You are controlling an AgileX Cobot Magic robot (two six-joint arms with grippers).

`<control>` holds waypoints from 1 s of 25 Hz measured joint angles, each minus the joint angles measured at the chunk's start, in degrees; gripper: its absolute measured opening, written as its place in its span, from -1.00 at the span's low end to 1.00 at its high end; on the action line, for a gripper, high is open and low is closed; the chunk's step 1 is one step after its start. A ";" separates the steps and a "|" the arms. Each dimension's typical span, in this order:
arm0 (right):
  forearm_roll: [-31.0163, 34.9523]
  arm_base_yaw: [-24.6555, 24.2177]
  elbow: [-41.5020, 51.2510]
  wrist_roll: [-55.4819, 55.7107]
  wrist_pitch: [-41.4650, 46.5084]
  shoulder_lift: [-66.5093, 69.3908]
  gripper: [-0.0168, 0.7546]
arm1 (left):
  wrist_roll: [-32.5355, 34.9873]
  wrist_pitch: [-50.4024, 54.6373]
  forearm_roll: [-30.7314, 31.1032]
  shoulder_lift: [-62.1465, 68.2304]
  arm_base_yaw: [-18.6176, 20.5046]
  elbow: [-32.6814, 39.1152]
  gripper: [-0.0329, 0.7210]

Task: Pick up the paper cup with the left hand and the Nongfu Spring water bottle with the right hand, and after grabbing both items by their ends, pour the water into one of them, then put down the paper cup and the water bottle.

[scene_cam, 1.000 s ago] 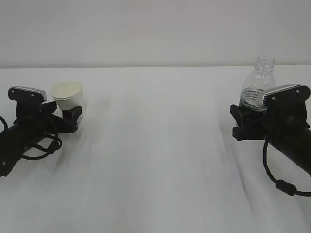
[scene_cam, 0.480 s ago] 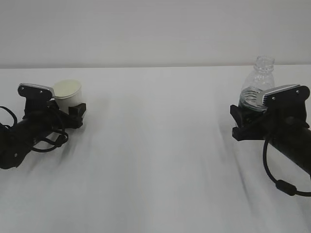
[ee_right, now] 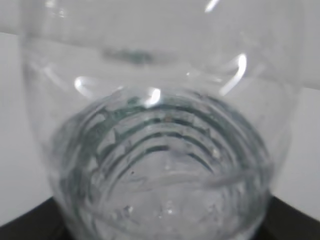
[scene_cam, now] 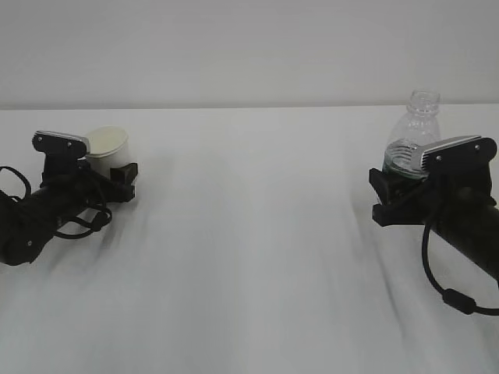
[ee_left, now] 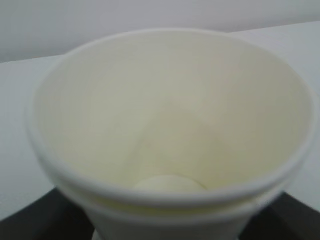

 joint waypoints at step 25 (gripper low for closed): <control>-0.95 0.00 0.00 -0.40 0.00 0.00 0.21 | -4.83 -3.13 13.95 -10.44 0.00 10.70 0.35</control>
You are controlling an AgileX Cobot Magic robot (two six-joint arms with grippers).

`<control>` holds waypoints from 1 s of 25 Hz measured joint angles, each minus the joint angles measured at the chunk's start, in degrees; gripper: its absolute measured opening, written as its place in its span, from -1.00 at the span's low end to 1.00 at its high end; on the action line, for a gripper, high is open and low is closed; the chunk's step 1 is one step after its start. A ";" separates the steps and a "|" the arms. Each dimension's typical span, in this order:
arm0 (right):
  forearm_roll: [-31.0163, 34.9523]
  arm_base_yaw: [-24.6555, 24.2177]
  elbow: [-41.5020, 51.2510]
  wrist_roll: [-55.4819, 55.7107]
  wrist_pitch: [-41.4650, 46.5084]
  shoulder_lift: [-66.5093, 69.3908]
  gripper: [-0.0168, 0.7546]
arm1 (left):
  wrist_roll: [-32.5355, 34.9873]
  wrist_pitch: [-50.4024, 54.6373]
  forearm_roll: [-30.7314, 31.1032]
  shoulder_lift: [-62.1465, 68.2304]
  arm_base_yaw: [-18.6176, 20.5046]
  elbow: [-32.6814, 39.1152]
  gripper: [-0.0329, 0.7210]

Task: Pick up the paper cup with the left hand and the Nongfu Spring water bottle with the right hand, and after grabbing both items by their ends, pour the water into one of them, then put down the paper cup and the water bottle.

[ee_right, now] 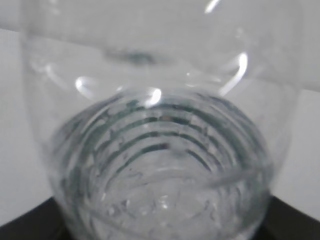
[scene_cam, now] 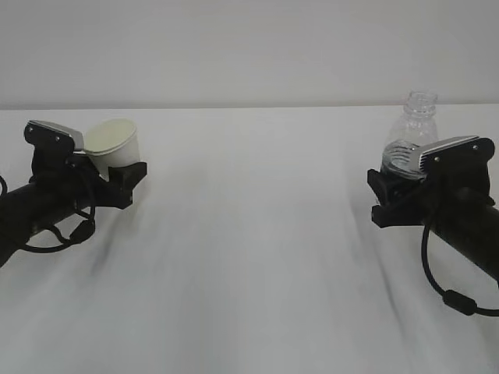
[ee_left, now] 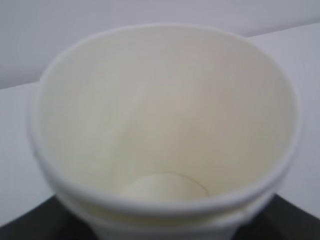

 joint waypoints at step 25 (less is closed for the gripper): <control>-10.11 0.00 0.95 2.45 9.57 -9.74 0.21 | -15.35 -1.17 29.74 -8.72 -6.44 3.11 0.35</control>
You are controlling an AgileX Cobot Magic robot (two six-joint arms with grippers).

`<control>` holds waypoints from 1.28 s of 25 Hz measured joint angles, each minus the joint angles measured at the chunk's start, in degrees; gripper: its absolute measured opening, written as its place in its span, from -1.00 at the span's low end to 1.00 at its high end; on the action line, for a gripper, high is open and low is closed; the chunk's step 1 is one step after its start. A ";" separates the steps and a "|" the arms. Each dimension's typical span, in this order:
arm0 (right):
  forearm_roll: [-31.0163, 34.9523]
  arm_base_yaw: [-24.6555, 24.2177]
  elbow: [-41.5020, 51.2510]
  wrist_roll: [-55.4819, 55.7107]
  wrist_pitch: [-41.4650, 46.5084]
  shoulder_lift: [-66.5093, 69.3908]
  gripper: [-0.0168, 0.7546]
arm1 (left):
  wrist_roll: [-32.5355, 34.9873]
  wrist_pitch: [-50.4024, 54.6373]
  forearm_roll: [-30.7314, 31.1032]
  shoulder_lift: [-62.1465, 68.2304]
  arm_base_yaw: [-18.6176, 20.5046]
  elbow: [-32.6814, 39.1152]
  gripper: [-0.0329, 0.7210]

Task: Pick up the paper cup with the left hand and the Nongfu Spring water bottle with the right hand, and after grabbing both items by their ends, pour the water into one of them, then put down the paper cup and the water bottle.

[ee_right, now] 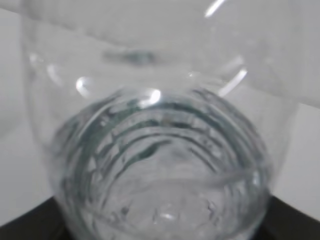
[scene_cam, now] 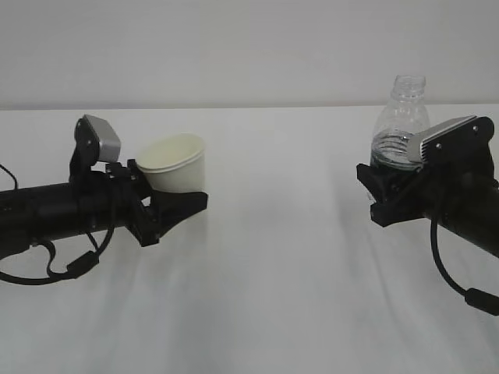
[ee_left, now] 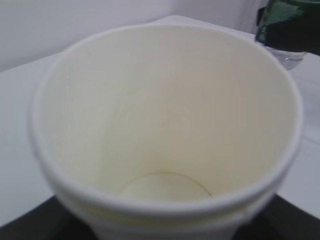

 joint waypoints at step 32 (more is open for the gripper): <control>-16.54 0.00 -8.51 3.14 9.39 -1.65 0.21 | -0.25 4.44 -2.45 0.00 -14.76 -7.72 0.32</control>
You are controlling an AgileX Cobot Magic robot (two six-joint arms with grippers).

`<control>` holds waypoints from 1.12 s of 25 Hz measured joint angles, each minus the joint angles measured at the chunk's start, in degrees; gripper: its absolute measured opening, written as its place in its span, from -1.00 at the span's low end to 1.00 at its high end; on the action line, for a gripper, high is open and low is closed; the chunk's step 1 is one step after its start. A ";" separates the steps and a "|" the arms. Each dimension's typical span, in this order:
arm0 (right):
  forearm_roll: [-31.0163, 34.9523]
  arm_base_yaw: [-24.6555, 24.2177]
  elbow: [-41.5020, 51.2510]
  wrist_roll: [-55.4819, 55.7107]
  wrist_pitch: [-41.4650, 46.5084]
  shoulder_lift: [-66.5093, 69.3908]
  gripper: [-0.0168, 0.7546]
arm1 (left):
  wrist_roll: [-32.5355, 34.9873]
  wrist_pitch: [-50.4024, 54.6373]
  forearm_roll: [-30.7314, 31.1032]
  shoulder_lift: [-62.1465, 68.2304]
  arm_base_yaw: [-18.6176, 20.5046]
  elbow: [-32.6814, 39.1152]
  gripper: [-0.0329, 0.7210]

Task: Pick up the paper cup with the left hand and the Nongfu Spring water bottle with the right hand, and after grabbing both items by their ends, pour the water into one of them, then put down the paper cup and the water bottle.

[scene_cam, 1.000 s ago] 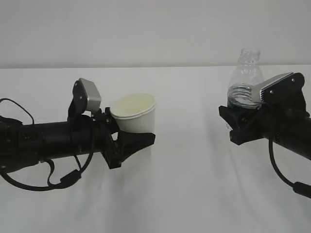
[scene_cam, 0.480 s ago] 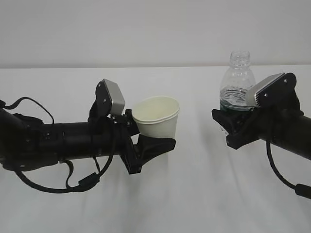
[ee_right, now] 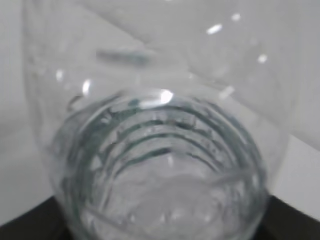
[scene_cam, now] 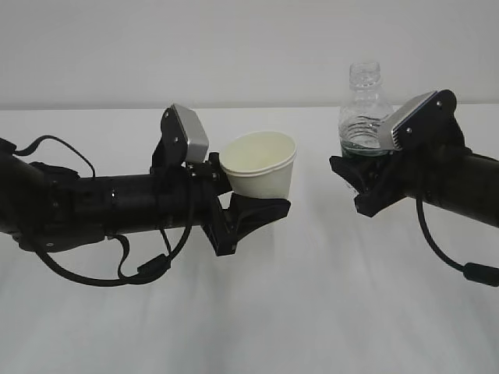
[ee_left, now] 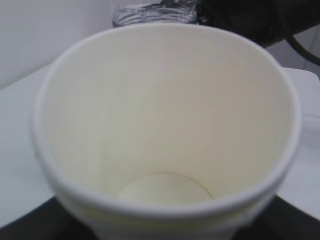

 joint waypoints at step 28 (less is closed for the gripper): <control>-13.25 0.00 -7.31 -8.28 4.50 0.00 0.21 | 0.00 1.49 3.60 0.00 -2.94 -1.12 0.32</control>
